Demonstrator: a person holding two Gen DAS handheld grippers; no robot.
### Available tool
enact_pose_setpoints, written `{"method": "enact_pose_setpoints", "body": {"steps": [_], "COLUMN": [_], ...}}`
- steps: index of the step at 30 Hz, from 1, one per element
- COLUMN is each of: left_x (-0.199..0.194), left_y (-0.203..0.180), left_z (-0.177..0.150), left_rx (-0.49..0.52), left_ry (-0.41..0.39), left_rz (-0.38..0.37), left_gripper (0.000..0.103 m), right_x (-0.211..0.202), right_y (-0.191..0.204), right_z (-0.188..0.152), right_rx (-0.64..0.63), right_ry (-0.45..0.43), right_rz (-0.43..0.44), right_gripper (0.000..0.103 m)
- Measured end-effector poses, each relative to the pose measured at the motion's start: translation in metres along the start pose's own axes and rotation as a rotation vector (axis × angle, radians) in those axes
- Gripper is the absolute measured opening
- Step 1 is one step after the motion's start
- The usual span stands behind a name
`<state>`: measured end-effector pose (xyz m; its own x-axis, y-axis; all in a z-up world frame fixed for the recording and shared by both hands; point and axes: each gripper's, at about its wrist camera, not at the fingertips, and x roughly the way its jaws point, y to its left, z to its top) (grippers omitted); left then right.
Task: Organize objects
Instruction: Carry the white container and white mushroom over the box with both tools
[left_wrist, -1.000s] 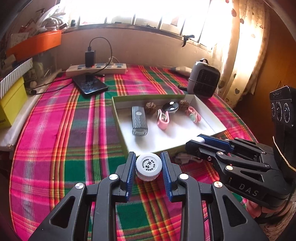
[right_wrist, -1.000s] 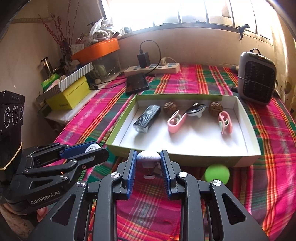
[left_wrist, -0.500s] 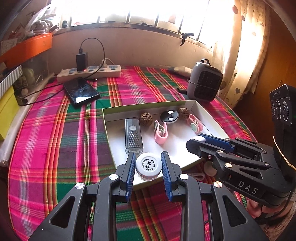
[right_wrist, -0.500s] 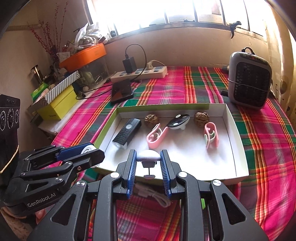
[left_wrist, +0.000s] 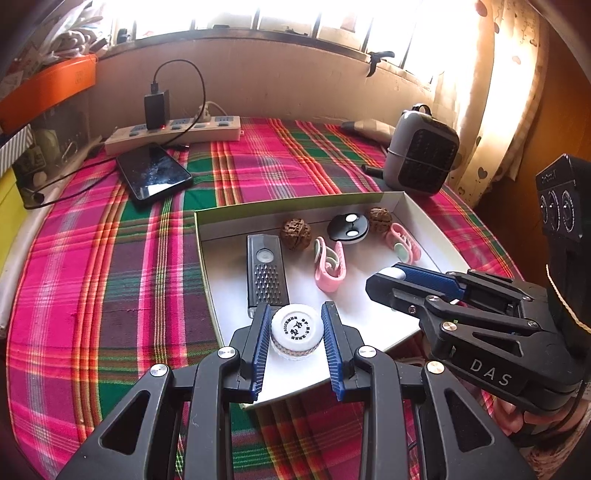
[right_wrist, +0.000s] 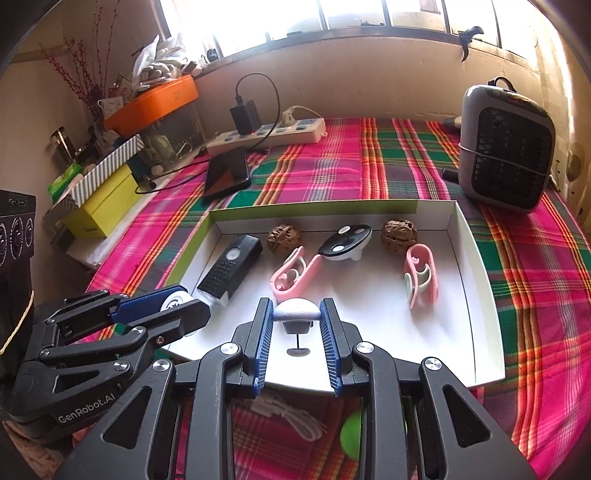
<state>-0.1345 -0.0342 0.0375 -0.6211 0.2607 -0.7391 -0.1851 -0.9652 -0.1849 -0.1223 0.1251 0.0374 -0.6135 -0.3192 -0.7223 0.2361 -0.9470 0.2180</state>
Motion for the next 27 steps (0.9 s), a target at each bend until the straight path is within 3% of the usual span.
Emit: {"method": "enact_pose_setpoints", "body": {"steps": [27], "left_x": [0.022], "left_y": [-0.004], "left_z": [0.001], "left_rx": [0.038], "left_ry": [0.042], "left_rz": [-0.002], "left_gripper": [0.026], "right_x": [0.025], "right_y": [-0.009], "right_z": [0.002], "right_rx": [0.002], "right_ry": [0.06], "right_rz": [-0.023], "right_gripper": [0.027]}}
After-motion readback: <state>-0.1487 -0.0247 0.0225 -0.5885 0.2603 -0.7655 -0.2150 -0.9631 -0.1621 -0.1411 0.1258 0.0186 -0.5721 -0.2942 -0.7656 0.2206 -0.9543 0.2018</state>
